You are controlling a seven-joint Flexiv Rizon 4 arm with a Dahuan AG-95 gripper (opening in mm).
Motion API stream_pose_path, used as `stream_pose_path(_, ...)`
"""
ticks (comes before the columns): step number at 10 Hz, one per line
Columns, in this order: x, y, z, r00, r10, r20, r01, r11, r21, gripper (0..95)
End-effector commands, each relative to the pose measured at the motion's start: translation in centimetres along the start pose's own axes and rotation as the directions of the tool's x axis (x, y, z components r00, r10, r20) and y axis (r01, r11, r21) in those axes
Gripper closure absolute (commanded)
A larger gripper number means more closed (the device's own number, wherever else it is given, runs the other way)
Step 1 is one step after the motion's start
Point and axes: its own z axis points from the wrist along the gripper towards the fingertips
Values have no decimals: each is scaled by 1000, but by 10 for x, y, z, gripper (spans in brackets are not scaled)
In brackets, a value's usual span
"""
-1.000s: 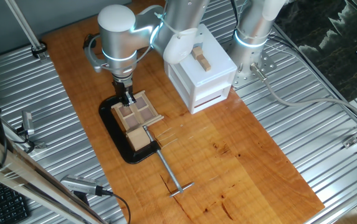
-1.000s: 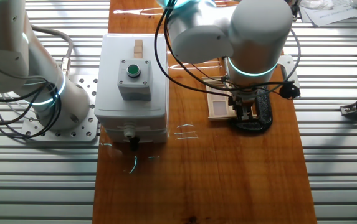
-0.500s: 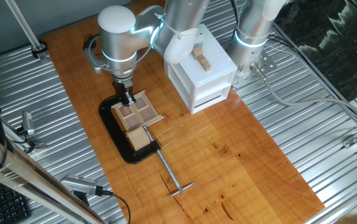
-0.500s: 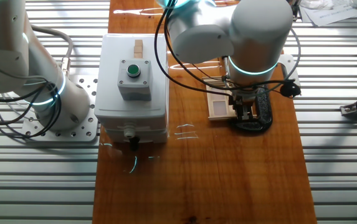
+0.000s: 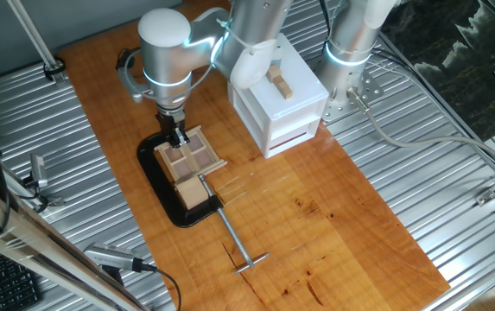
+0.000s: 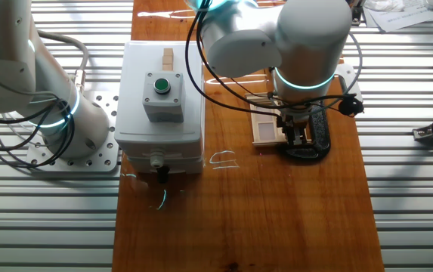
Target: Close a sliding window
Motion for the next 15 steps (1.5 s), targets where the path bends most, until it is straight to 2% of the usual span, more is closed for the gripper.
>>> stream_pose_path(1, 2, -3, 26, 1000, 1, -3, -1, 1000, 4, 950)
stream_pose_path(5, 1, -3, 26, 1000, 3, -14, -3, 1000, 1, 950)
stream_pose_path(8, 4, -12, 26, 1000, -5, -9, 5, 1000, -21, 950)
stream_pose_path(11, 4, -13, 26, 1000, -13, -13, 13, 1000, 6, 950)
stream_pose_path(13, 5, -15, 25, 1000, -14, -20, 14, 1000, 9, 950)
stream_pose_path(15, 4, -14, 24, 1000, -2, -15, 2, 1000, -11, 950)
